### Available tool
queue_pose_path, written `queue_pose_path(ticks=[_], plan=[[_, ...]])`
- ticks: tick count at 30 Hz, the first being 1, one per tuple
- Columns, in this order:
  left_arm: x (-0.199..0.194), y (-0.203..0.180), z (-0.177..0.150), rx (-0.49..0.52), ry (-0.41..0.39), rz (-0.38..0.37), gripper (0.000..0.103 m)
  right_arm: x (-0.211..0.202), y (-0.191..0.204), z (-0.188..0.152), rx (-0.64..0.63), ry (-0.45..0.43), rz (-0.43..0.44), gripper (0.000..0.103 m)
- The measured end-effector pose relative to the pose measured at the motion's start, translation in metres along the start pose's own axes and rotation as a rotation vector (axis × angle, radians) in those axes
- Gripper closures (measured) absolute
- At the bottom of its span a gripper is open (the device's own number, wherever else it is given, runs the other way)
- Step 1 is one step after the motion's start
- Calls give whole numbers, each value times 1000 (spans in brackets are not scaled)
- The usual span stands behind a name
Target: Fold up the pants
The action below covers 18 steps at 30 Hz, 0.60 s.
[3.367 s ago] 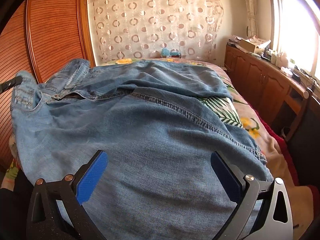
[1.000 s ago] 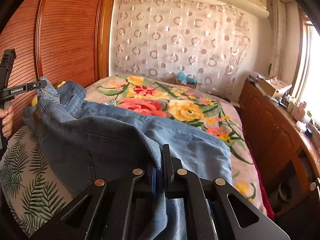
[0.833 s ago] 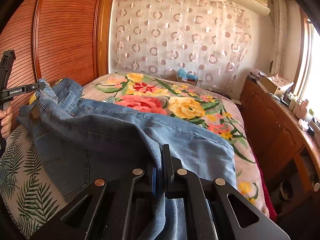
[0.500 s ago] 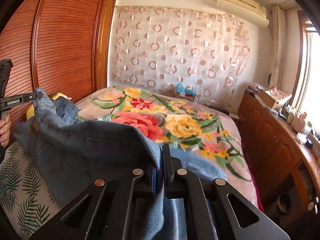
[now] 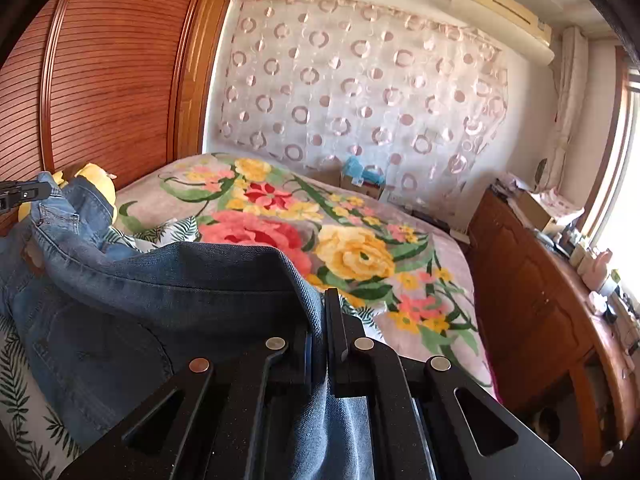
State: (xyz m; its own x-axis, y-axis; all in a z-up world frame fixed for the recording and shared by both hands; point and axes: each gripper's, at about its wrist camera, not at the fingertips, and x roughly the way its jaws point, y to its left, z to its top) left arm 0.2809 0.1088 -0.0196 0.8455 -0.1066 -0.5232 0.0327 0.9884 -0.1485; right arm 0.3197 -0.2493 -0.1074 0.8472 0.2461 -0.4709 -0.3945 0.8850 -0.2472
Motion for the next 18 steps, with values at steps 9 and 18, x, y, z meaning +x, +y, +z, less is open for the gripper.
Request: queue_pose_path(ticks=[9, 18], plan=[[-1, 6, -6, 27, 0, 35, 54, 25, 2, 11, -3, 40, -2, 98], [-10, -2, -16, 40, 15, -7, 21, 32, -8, 17, -10, 56, -12, 98]])
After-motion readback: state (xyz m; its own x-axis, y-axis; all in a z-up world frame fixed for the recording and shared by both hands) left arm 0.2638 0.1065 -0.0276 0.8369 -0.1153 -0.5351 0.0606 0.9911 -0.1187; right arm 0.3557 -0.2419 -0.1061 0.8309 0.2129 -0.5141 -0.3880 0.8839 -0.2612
